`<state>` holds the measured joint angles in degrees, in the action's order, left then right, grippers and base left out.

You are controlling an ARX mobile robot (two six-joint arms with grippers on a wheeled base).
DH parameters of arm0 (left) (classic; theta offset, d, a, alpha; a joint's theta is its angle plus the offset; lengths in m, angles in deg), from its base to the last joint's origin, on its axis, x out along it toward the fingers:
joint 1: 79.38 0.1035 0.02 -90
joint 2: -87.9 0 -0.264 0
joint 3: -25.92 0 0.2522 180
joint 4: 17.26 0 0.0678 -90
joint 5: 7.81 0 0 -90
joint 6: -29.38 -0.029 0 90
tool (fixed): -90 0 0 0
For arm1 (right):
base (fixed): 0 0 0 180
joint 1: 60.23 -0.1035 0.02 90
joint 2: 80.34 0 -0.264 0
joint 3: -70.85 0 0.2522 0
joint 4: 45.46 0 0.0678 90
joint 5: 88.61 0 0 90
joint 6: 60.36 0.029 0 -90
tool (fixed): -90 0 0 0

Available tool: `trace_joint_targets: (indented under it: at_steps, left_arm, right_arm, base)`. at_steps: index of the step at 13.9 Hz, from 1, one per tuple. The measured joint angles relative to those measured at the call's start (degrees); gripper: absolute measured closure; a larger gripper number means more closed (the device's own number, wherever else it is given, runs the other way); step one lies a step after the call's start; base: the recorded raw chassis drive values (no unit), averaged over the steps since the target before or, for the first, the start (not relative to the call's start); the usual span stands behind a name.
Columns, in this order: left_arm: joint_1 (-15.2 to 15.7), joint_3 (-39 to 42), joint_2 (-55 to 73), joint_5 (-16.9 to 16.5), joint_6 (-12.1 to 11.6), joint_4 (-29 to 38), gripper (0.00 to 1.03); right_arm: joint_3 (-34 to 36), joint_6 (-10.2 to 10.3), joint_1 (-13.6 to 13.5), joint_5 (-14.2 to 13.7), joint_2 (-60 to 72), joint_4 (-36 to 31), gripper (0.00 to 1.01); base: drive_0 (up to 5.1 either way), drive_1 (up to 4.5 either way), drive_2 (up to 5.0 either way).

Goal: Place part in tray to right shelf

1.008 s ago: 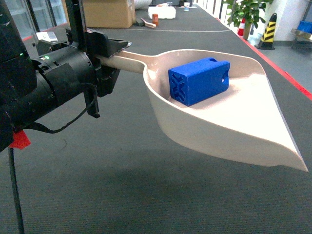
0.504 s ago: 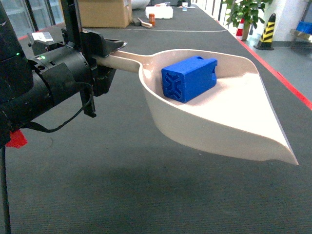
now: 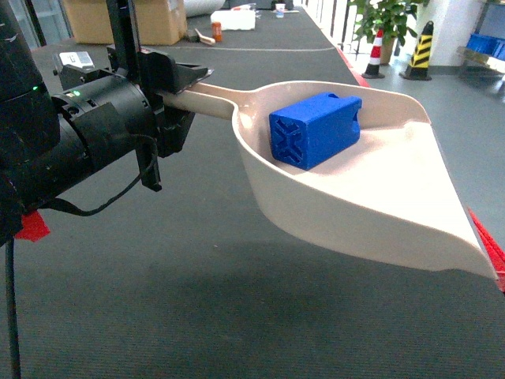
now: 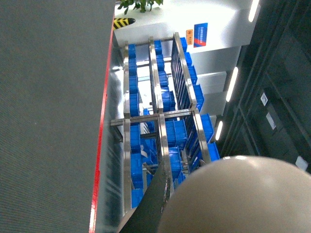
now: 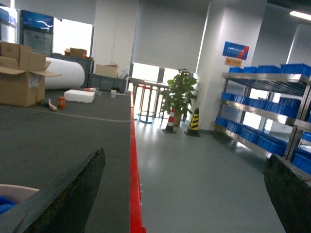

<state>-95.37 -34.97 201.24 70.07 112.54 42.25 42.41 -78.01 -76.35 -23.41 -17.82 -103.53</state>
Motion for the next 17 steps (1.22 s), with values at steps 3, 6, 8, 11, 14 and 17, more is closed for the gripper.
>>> trace_joint_targets:
  at_steps: [3,6,8,11,14,17]
  left_arm:
    - [0.0,0.0,0.1,0.1,0.0,-0.1,0.9]
    - [0.0,0.0,0.1,0.1,0.0,0.0,0.9]
    - [0.1,0.0,0.1,0.1,0.0,0.0,0.9]
    - [0.1,0.0,0.1,0.0,0.0,0.1,0.9]
    - [0.1,0.0,0.1,0.1,0.0,0.0,0.9]
    - [0.1,0.0,0.1,0.0,0.0,0.0,0.9]
  right_arm:
    - [0.0,0.0,0.0,0.0,0.0,0.2,0.03]
    - [0.0,0.0,0.0,0.1,0.0,0.2,0.03]
    - [0.0,0.0,0.0,0.1,0.0,0.0,0.03]
    - [0.0,0.0,0.0,0.1,0.0,0.1,0.03]
    - [0.0,0.0,0.0,0.1,0.0,0.1,0.03]
    - [0.0,0.0,0.0,0.0,0.0,0.2,0.03]
  base:
    - [5.0,-2.48,-2.5]
    - [5.0,-2.48,-2.5]
    - [5.0,-2.48,-2.5]
    - [5.0,-2.48,-2.5]
    - [5.0,-2.48,-2.5]
    - [5.0,-2.43,-2.4]
